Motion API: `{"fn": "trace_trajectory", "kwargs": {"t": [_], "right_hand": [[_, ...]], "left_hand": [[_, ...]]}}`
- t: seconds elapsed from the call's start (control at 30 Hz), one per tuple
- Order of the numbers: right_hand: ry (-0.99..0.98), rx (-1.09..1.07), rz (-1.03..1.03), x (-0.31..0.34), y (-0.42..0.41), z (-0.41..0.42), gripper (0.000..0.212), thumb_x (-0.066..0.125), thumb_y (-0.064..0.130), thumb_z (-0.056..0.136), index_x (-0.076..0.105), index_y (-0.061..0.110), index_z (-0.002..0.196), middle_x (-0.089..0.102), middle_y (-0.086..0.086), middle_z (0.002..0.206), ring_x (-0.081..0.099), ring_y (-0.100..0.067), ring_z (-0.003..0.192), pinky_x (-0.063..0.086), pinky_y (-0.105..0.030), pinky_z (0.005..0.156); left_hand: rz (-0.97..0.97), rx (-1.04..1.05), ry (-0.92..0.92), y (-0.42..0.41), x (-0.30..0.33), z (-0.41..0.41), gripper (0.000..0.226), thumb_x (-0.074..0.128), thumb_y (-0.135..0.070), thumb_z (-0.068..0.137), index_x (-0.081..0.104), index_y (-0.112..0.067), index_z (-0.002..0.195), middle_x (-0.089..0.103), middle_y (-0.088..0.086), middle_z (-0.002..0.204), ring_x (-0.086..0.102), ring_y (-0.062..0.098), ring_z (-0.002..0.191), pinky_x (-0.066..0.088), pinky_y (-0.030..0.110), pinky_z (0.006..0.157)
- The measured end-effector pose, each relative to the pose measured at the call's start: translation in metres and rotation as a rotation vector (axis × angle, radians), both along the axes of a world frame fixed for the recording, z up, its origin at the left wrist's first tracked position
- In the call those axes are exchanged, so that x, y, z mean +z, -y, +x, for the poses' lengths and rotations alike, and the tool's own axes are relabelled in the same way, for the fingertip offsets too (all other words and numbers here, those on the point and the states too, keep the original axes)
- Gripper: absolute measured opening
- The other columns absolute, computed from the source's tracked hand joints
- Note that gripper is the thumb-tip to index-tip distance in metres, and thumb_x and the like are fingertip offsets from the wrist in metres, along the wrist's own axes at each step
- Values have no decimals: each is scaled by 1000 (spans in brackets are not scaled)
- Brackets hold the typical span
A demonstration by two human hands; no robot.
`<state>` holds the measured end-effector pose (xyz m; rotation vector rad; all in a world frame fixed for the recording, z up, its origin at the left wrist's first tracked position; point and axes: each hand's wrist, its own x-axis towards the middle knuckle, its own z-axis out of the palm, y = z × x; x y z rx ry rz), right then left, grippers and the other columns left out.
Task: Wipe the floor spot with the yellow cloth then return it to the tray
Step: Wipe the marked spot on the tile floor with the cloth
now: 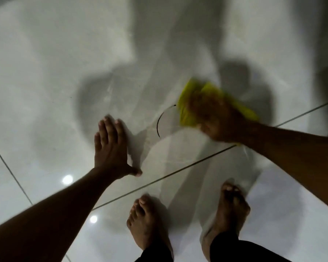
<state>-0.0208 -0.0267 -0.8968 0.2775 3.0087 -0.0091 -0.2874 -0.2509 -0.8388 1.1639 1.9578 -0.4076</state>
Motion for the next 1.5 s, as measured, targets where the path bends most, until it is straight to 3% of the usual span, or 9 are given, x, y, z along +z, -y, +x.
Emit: {"fn": "trace_trajectory", "kwargs": {"t": [0.13, 0.33, 0.5, 0.7, 0.9, 1.07, 1.2, 1.33, 1.5], "right_hand": [[-113, -725, -64, 1, 46, -92, 65, 39, 39, 100, 22, 6, 154, 29, -20, 160, 24, -41, 148, 21, -60, 120], [44, 278, -287, 10, 87, -51, 53, 36, 28, 101, 31, 14, 152, 32, -13, 160, 26, -36, 149, 22, -57, 122], [-99, -743, -162, -5, 51, -104, 57, 41, 31, 97, 29, 20, 152, 31, -15, 160, 25, -40, 148, 19, -63, 119], [-35, 270, -149, -5, 118, -80, 57, 41, 25, 98, 29, 16, 153, 28, -11, 162, 22, -35, 150, 14, -54, 124], [-100, -1161, -51, -3, 96, -88, 62, 34, 38, 102, 25, 2, 152, 30, -23, 159, 26, -40, 148, 23, -58, 120], [-47, 248, -189, -9, 78, -30, 59, 40, 31, 101, 25, 6, 153, 26, -15, 162, 20, -33, 151, 22, -53, 123], [-132, -708, -97, -13, 86, -48, 64, 45, 34, 99, 25, 5, 153, 31, -17, 160, 24, -35, 150, 17, -52, 122], [-71, 137, -230, -14, 83, -30, 60, 39, 34, 101, 24, 9, 154, 26, -11, 163, 20, -30, 152, 17, -50, 124], [-119, -519, -169, -8, 122, -80, 70, 47, 34, 94, 23, 8, 154, 31, -13, 160, 26, -34, 149, 20, -55, 122]], "left_hand": [[32, 19, 2, 3, -8, -5, 182, 79, -80, 20, -36, -13, 144, -45, 18, 149, -39, 36, 140, -14, 50, 115], [68, 59, -15, 0, -9, -12, 188, 72, -86, 9, -32, -7, 146, -38, 21, 154, -37, 36, 141, -11, 52, 118], [99, 44, -9, 4, -14, -14, 187, 71, -87, 9, -29, -7, 147, -32, 22, 157, -33, 37, 143, -12, 51, 117], [109, 36, -17, 7, -12, -16, 185, 69, -89, 13, -28, -7, 147, -33, 20, 157, -32, 36, 144, -7, 52, 120], [101, 22, -29, 6, -14, -16, 188, 69, -89, 10, -31, -7, 146, -36, 22, 154, -35, 36, 142, -12, 51, 117], [89, 19, -39, 7, -12, -16, 188, 64, -92, 8, -31, -7, 146, -39, 19, 152, -35, 35, 143, -14, 48, 116], [62, 19, -38, 3, -11, -14, 189, 66, -91, 8, -32, -6, 145, -41, 19, 152, -38, 34, 141, -16, 48, 115], [40, 19, -53, 2, -9, -13, 189, 66, -90, 8, -33, -6, 144, -37, 23, 154, -37, 35, 142, -16, 47, 115], [38, 13, -51, 3, -10, -15, 188, 64, -92, 9, -32, -5, 145, -35, 23, 155, -36, 36, 142, -15, 48, 116]]}}
